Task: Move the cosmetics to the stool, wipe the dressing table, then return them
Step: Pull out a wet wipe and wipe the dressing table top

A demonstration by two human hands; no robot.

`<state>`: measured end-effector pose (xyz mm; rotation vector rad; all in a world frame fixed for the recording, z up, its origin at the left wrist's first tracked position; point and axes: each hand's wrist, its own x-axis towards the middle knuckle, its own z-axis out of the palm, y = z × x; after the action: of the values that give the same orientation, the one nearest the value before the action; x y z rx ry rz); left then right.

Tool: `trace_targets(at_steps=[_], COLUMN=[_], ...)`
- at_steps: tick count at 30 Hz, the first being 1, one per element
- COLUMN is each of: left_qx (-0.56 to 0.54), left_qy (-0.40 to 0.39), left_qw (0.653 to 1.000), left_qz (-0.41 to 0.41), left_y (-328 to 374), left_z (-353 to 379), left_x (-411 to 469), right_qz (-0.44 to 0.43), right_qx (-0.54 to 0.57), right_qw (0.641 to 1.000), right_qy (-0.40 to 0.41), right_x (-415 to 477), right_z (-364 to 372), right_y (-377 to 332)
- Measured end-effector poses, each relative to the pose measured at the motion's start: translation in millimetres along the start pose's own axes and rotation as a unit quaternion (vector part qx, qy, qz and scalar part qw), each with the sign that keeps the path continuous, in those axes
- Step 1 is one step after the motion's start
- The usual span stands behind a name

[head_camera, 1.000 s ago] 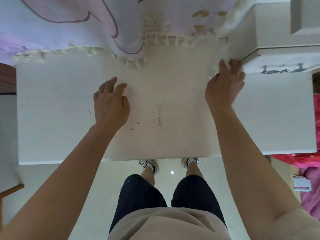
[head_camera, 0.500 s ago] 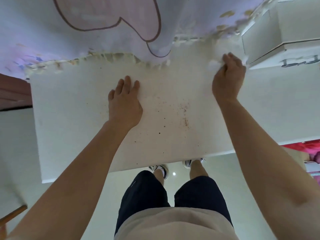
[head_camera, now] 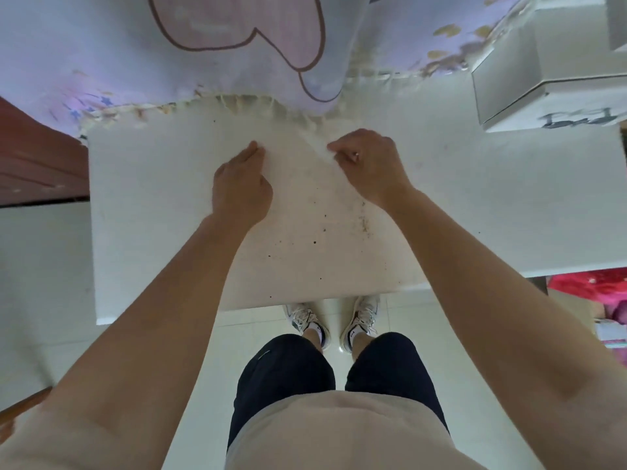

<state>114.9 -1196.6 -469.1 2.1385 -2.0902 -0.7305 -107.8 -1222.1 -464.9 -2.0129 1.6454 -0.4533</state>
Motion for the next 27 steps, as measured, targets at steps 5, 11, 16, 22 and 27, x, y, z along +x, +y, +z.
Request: trace_targets(at_steps=[5,11,16,22,27], left_qx=[0.026,0.061,0.099,0.154,0.154], left_qy=[0.093,0.059,0.04,-0.013,-0.065], left_qw=[0.994,0.992,0.987,0.985,0.981], left_qz=[-0.049,-0.097,-0.119,-0.077,-0.095], left_y=[-13,-2,11,1,-24], left_z=[11,16,10,17,18], left_x=[-59,-111,-135,-139,-132], right_qz=[0.282,0.151,-0.045,0.085,0.298], right_qx=[0.018,-0.167,-0.055,0.106,0.04], right_qw=[0.938,0.974,0.991,0.99,0.944], right_qy=[0.201,0.001,-0.112,0.032,0.136], right_x=[-32,-31,-45,-75,-95], right_z=[-47,6,35,-10,-42], right_y=[83,35,-32,13,82])
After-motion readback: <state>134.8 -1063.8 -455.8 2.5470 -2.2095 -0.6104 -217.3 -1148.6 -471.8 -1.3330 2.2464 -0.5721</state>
